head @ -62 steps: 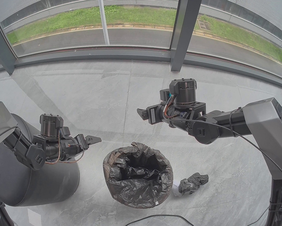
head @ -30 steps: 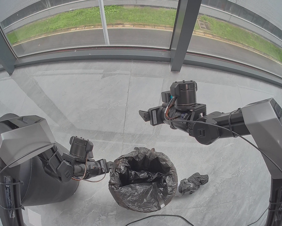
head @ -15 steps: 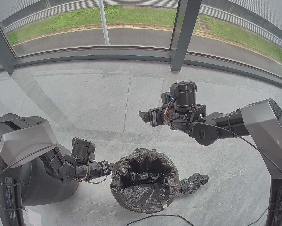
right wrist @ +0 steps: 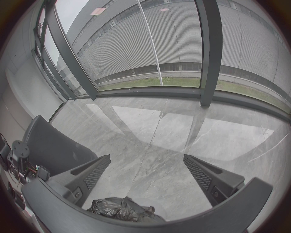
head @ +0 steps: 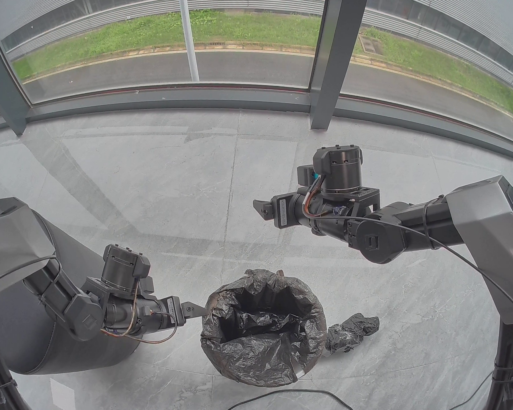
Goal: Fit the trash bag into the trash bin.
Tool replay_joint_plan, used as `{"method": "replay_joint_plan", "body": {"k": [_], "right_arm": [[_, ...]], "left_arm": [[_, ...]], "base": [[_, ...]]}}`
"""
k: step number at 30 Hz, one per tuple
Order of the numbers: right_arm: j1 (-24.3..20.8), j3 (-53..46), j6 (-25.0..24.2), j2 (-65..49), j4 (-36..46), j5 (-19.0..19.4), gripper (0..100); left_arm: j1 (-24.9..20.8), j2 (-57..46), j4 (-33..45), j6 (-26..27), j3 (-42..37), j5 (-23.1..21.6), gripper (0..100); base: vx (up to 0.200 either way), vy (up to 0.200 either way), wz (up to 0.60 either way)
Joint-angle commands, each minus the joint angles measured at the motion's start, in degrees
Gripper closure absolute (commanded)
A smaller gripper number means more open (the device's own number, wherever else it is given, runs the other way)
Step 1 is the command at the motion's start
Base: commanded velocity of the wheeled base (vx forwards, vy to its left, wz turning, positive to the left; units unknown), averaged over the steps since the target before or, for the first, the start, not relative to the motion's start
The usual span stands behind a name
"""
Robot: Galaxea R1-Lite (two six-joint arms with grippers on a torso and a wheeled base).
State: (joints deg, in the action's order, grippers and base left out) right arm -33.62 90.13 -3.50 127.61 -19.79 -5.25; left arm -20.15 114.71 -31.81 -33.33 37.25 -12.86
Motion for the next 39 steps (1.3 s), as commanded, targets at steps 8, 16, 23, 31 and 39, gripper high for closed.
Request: {"method": "replay_joint_plan", "body": {"k": [8,16,23,31,39], "right_arm": [[-6.2,-9.4,-11.6,-0.9,1.0,10.7,0],[-8.9,-12.2,-13.6,-1.7,6.1,11.1,0],[-11.5,-18.1,-15.5,-2.6,7.2,11.1,0],[-12.7,-18.1,-14.3,0.9,10.6,10.1,0],[-11.0,-13.5,-10.9,8.1,10.9,4.3,0]], "left_arm": [[-5.2,-4.1,-1.9,-0.2,-2.8,0.4,0],[-3.8,-6.9,-2.0,-0.6,-3.9,0.1,0],[-2.2,-8.6,-2.0,-0.4,-3.9,0.1,0],[-1.8,-8.5,-2.0,-0.5,-3.8,0.0,0],[-1.6,-8.3,-2.0,-0.5,-3.8,0.0,0]], "base": [[0.000,0.000,0.00],[0.000,0.000,0.00],[0.000,0.000,0.00],[0.000,0.000,0.00],[0.000,0.000,0.00]]}}
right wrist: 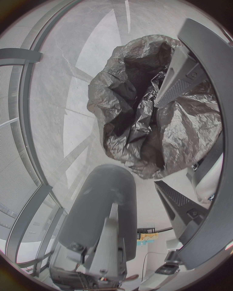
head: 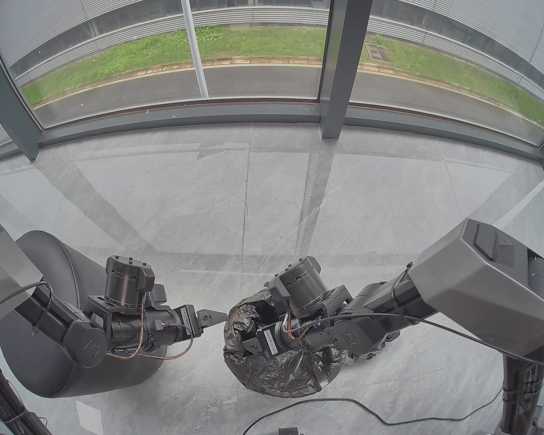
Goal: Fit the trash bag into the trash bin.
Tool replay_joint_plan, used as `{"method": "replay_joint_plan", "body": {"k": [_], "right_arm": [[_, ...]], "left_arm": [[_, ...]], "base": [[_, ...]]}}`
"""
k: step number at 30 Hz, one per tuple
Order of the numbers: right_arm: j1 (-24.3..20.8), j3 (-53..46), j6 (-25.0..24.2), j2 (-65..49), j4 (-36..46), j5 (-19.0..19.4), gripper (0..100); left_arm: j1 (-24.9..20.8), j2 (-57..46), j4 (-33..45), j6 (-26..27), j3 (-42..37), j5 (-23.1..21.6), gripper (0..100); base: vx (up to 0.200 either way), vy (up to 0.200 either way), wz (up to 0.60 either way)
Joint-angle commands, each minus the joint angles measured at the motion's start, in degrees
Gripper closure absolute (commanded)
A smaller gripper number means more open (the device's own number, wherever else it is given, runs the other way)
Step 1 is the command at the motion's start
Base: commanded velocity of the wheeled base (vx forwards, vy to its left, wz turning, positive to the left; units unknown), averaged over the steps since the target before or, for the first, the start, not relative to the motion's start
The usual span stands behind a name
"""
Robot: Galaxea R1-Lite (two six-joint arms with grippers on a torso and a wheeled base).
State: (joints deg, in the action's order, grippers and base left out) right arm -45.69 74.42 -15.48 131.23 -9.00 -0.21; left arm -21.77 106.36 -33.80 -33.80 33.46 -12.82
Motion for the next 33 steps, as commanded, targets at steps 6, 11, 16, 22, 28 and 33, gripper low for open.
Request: {"method": "replay_joint_plan", "body": {"k": [6,11,16,22,28,33], "right_arm": [[2.4,4.2,3.1,7.2,0.1,-2.2,0],[3.1,7.7,4.6,10.4,0.1,-3.7,0],[3.1,11.6,5.4,12.2,2.1,-3.8,0],[3.1,15.5,5.4,15.0,3.2,-5.6,0],[3.1,19.1,5.5,16.4,3.3,-6.7,0],[3.1,23.4,5.6,18.0,4.5,-8.1,0]], "left_arm": [[0.1,0.2,0.0,0.0,0.0,0.0,0],[0.0,0.3,0.0,0.0,0.0,0.0,0],[0.0,0.7,0.0,-0.1,0.0,0.0,0],[0.0,0.5,0.0,-0.1,0.0,0.0,0],[0.0,0.6,0.0,0.0,0.0,0.0,0],[0.0,0.2,0.0,0.0,-0.2,0.0,0]], "base": [[0.000,0.000,0.00],[0.000,0.000,0.00],[0.000,0.000,0.00],[0.000,0.000,0.00],[0.000,0.000,0.00],[0.000,0.000,0.00]]}}
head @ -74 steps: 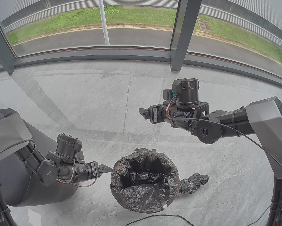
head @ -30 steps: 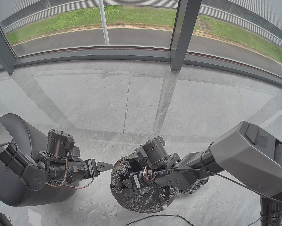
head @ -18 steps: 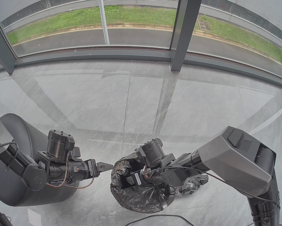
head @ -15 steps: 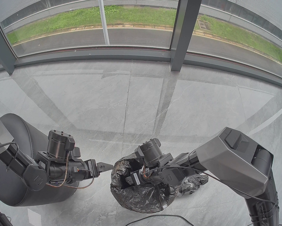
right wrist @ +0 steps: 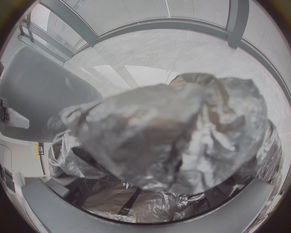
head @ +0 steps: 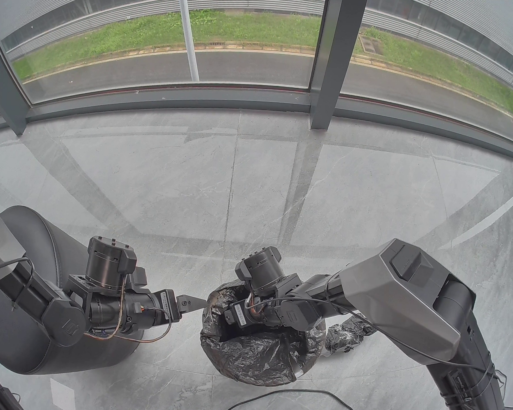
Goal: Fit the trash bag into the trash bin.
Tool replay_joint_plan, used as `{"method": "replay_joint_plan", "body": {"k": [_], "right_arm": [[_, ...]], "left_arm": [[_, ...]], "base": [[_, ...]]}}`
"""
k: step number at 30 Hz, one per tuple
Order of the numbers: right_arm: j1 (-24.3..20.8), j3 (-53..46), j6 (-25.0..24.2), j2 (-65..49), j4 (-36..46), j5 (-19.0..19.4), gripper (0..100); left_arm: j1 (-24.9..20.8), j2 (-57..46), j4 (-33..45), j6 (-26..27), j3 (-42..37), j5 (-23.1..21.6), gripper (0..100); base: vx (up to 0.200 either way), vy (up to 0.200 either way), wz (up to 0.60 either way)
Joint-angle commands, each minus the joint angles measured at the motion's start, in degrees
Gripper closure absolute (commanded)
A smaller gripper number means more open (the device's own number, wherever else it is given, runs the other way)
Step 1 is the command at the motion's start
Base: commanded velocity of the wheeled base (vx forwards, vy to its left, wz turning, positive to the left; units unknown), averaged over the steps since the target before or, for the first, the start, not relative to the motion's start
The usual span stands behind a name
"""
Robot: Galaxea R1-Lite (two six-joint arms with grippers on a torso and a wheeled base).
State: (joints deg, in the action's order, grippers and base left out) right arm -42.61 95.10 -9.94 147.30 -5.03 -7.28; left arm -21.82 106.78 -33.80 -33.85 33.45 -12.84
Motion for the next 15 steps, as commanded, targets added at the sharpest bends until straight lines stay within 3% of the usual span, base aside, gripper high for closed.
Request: {"method": "replay_joint_plan", "body": {"k": [1,15], "right_arm": [[0.0,3.3,0.0,2.4,0.6,-1.8,0],[0.0,10.3,-0.6,6.6,0.0,-7.2,0]], "left_arm": [[0.0,-0.3,0.0,0.0,-0.1,0.0,0],[0.0,0.2,-1.6,-0.1,-0.5,0.0,0]], "base": [[0.000,0.000,0.00],[0.000,0.000,0.00]]}}
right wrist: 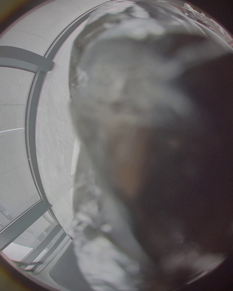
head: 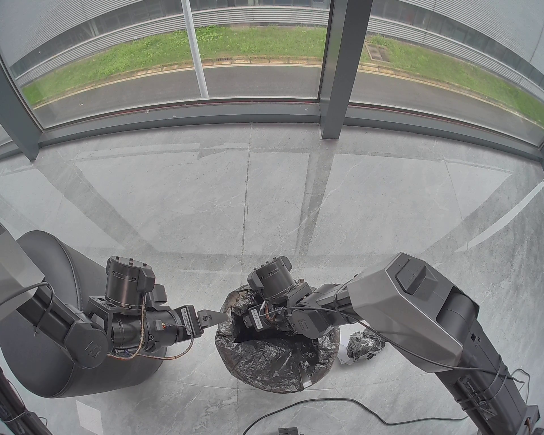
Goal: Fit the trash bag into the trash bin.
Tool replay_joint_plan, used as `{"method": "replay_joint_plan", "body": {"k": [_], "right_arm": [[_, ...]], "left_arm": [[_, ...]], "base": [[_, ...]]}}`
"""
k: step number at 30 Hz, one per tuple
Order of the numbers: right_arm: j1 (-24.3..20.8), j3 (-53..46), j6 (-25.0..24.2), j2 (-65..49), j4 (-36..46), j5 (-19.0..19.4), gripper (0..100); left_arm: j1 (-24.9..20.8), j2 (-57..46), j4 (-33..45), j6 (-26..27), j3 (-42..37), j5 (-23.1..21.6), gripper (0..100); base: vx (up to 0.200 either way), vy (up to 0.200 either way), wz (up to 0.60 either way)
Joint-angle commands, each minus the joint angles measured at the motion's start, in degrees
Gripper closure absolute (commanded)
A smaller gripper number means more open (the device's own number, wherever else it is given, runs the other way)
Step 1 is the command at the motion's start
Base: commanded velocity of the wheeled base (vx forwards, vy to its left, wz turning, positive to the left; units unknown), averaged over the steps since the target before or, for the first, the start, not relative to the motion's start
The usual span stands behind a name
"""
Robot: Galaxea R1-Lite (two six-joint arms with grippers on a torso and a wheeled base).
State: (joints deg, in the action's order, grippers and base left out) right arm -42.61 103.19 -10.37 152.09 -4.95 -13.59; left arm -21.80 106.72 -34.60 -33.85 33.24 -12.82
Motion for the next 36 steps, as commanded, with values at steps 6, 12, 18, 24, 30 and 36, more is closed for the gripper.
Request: {"method": "replay_joint_plan", "body": {"k": [6,12,18,24,30,36], "right_arm": [[0.0,3.2,-0.2,2.1,-0.1,-2.1,0],[0.5,6.2,0.0,2.5,-0.1,-4.3,0],[1.7,8.7,0.3,3.2,-0.1,-5.0,0],[2.0,9.5,0.3,3.4,-0.1,-5.0,0],[2.6,10.7,-0.1,3.2,-0.1,-5.0,0],[3.3,9.9,-0.5,2.7,-0.1,-4.9,0]], "left_arm": [[0.0,0.4,-1.2,-0.1,-0.4,0.0,0],[-0.1,0.8,-1.3,-0.1,-0.4,0.0,0],[-0.1,0.7,-1.3,-0.1,-0.4,0.0,0],[-0.1,0.9,-1.3,-0.1,-0.5,0.0,0],[-0.1,1.3,-1.3,-0.1,-0.5,0.0,0],[-0.2,1.8,-1.3,-0.1,-0.5,0.0,0]], "base": [[0.000,0.000,0.00],[0.000,0.000,0.00],[0.000,0.000,0.00],[0.000,0.000,0.00],[0.000,0.000,0.00],[0.000,0.000,0.00]]}}
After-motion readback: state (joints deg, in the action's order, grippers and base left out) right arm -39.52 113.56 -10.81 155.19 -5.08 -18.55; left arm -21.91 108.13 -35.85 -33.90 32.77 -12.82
